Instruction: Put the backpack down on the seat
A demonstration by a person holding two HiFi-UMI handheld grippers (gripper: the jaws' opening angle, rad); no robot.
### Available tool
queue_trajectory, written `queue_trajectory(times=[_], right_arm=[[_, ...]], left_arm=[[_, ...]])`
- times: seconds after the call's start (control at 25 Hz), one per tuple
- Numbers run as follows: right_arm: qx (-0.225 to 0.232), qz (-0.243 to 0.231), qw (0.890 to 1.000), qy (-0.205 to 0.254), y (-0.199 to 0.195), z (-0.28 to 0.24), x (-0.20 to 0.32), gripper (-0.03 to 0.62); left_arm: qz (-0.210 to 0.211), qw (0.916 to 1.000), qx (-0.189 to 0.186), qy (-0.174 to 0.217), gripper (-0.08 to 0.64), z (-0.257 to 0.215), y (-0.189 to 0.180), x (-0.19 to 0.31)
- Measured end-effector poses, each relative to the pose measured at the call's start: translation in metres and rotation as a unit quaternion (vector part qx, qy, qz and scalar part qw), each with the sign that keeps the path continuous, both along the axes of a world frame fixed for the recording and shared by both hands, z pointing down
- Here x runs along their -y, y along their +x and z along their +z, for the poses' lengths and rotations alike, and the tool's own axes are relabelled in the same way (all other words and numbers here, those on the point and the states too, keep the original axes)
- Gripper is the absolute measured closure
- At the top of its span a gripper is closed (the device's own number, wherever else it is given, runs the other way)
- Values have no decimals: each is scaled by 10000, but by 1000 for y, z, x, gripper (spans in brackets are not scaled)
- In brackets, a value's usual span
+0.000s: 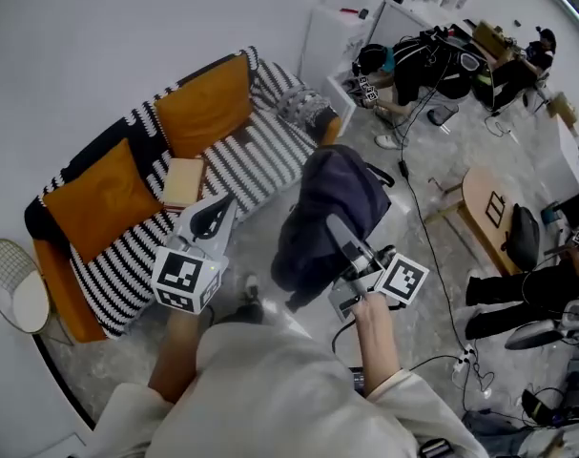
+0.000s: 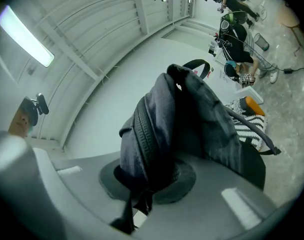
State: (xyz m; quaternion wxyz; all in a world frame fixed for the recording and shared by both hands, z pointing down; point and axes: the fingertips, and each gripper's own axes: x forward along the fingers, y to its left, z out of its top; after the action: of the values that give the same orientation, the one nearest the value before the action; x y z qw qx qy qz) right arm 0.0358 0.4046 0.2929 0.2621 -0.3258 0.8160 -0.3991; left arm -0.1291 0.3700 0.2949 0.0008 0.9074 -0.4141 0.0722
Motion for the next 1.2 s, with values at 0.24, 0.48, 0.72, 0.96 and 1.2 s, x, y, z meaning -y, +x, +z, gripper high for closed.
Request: queue_trajectory(times=[0.24, 0.48, 0.72, 0.96, 1.2], right_arm=[[-68, -58, 10000, -29, -12, -4, 75, 561], [-120, -96, 9998, -125, -22, 0, 132, 561], [-165, 1, 9996, -232, -15, 9, 173, 561], [-170, 55, 9995, -261, -9, 13, 206, 561], [-197, 101, 9991, -359, 5, 20, 243, 561]], left_arm=[[50, 10000, -37, -52, 557, 1, -5, 75], [175, 9996, -40, -226, 557, 14, -5, 131], [350, 9988, -8, -356, 557, 25, 6, 174], [419, 9981, -28, -449, 557, 35, 13, 211], [540, 9968, -22, -591, 557, 47, 32, 248]])
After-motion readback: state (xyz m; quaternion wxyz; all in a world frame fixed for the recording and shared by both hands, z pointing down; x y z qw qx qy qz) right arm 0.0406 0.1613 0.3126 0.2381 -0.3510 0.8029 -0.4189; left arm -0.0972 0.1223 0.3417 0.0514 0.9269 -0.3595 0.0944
